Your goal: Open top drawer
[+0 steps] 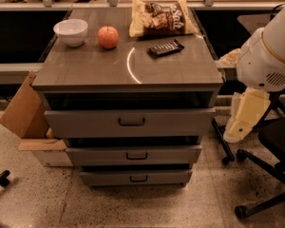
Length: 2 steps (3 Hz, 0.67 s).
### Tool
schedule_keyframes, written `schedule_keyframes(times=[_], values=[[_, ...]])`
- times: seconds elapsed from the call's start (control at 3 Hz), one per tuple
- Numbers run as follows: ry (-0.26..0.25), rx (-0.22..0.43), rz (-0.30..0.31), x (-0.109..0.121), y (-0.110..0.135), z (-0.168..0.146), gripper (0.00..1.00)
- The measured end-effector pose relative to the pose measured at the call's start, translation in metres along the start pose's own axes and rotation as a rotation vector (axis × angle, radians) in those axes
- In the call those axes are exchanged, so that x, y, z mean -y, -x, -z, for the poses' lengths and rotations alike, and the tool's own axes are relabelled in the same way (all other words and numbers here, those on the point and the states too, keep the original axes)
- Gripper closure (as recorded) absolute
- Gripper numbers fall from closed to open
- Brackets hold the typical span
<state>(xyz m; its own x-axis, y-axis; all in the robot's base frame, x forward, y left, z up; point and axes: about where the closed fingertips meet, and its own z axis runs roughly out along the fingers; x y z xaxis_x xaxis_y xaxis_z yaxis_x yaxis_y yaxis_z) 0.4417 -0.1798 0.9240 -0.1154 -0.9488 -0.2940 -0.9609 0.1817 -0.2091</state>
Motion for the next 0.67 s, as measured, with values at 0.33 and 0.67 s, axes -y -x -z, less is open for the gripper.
schedule_keyframes(times=[0.33,0.67], values=[[0.023,-0.048,0.047,-0.004,-0.010,-0.029,0.00],[0.061,-0.080,0.110,-0.012,-0.025,-0.076,0.00]])
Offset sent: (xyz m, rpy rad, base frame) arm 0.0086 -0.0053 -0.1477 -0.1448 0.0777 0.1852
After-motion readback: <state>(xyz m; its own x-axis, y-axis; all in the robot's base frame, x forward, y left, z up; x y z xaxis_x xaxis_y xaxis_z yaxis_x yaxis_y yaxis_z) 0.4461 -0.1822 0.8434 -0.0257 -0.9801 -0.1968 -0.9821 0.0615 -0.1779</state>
